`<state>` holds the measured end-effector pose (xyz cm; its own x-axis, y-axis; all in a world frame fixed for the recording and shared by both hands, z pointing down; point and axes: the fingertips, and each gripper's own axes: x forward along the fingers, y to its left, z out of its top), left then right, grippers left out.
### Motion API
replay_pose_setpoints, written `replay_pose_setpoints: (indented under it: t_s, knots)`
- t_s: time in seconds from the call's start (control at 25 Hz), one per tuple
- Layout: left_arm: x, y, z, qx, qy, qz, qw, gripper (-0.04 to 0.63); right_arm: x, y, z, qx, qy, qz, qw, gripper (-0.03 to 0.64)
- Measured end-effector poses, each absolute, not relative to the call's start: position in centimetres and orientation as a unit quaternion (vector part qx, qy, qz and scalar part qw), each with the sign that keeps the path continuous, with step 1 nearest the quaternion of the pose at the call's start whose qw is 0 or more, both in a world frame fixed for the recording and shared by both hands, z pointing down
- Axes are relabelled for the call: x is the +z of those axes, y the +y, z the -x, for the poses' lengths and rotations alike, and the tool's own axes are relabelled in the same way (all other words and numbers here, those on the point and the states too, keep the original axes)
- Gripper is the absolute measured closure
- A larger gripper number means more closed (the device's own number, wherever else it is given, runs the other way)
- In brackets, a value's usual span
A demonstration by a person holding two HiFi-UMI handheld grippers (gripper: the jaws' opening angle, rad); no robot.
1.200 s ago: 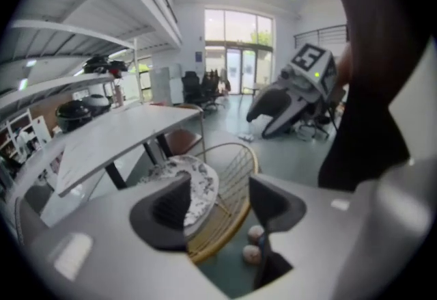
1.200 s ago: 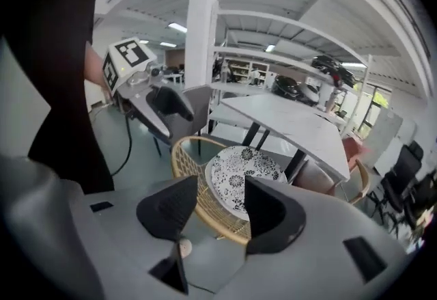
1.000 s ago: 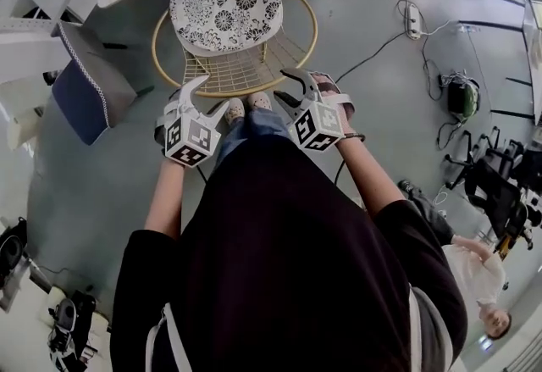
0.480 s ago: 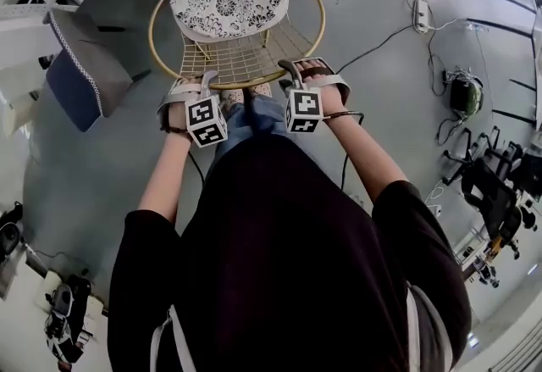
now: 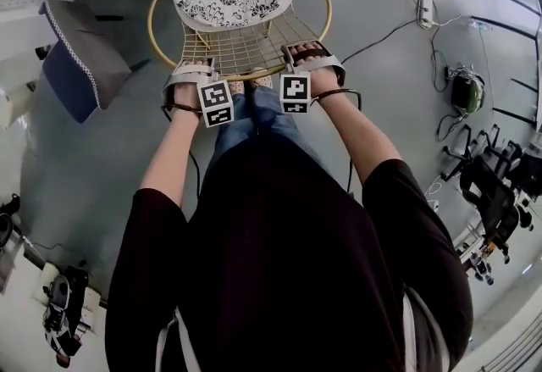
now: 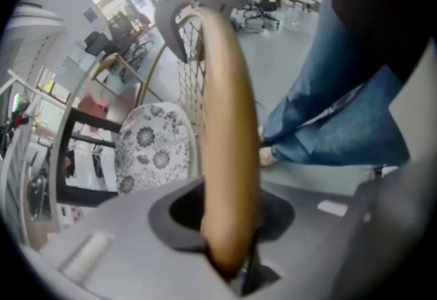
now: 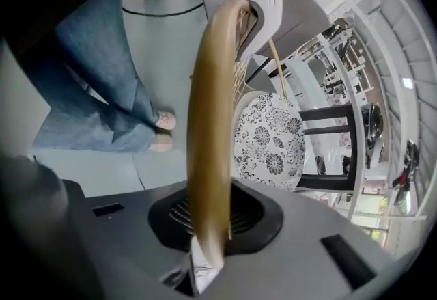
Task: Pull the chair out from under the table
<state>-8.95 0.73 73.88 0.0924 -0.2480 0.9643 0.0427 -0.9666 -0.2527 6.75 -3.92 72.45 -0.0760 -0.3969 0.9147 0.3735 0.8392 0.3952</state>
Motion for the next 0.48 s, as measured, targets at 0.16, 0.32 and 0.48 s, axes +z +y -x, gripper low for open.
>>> replay_pose_setpoints:
  t_s: [0.16, 0.32, 0.48]
  knots:
    - [73.76, 0.59, 9.00, -0.671, 0.071, 0.729, 0.116, 0.509, 72.36, -3.97, -6.75, -0.310, -0.659, 0.009, 0.686, 0.588]
    - [73.86, 0.86, 9.08, -0.676, 0.054, 0.726, 0.114, 0.535, 72.46, -3.90, -6.85, -0.300, -0.655, 0.009, 0.693, 0.589]
    - [73.82, 0.93, 9.16, -0.677, 0.053, 0.725, 0.114, 0.535, 72.48, -3.78, -6.85, -0.289, -0.652, 0.007, 0.701, 0.589]
